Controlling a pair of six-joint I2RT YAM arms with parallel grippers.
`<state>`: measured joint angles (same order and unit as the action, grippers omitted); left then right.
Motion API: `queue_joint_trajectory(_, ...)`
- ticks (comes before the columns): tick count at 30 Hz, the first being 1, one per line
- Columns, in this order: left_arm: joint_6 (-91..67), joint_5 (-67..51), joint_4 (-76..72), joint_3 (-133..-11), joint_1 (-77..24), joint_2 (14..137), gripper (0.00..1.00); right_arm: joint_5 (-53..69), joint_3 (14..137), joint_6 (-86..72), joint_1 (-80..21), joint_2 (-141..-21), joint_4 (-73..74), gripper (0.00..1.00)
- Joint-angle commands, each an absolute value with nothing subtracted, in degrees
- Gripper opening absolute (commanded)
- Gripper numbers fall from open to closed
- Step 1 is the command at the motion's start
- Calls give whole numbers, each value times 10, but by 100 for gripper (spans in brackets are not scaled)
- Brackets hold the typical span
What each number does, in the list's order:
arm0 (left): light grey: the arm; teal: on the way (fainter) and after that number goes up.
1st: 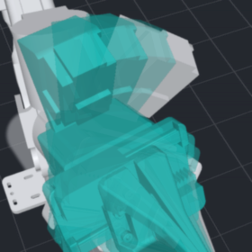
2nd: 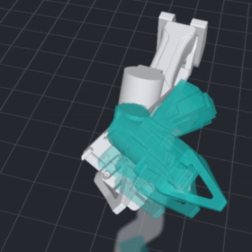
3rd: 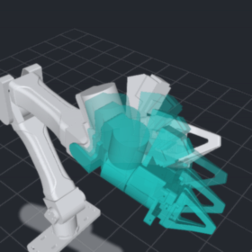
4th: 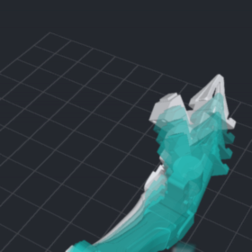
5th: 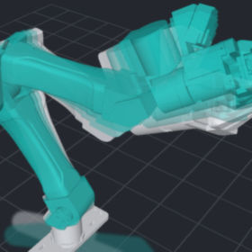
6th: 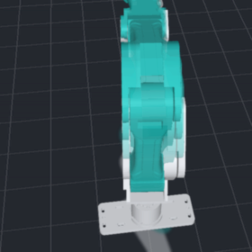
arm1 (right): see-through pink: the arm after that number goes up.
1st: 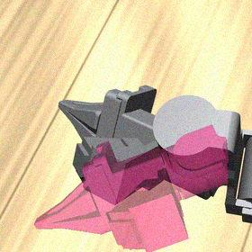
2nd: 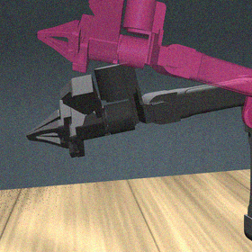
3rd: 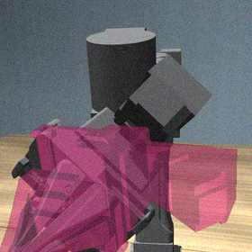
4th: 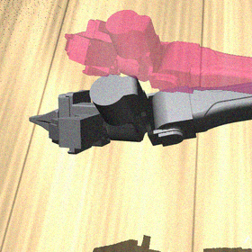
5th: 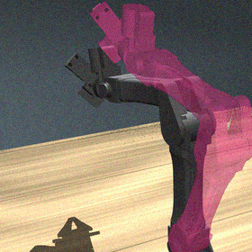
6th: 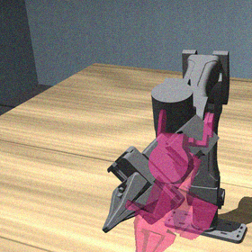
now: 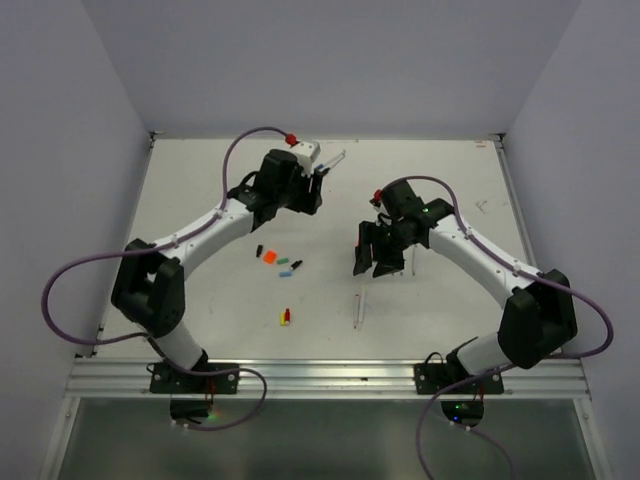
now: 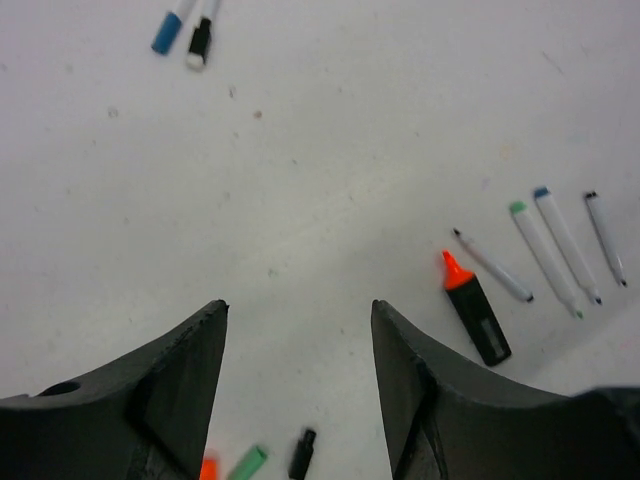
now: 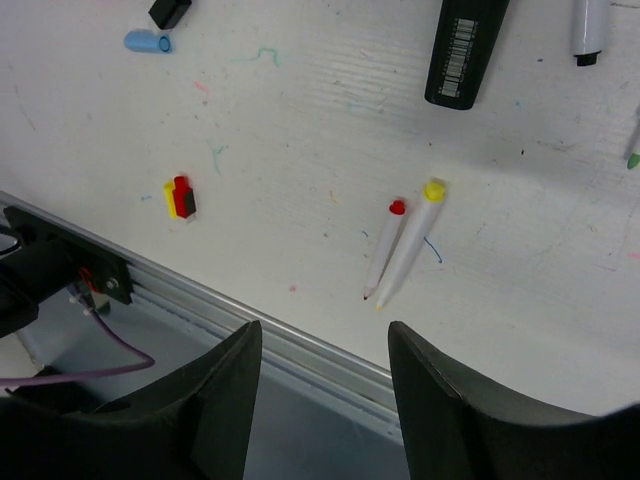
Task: Open the pen caps
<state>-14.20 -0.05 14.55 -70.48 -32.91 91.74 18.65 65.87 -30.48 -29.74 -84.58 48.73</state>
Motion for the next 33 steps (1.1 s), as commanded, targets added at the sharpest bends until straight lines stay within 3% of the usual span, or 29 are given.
queue_joint_trajectory(1,-43,-56,91,-794,-288,1000,62,191,687,-315,-300,-811,524,57)
queue_joint_trajectory(12,78,-251,176,-1221,-229,1339,62,192,697,-316,-298,-794,554,57)
queue_joint_trajectory(22,18,-306,11,-1199,-216,1410,67,184,693,-302,-297,-802,551,57)
queue_joint_trajectory(33,-68,-178,-25,-1206,-215,1447,66,199,672,-301,-294,-812,514,57)
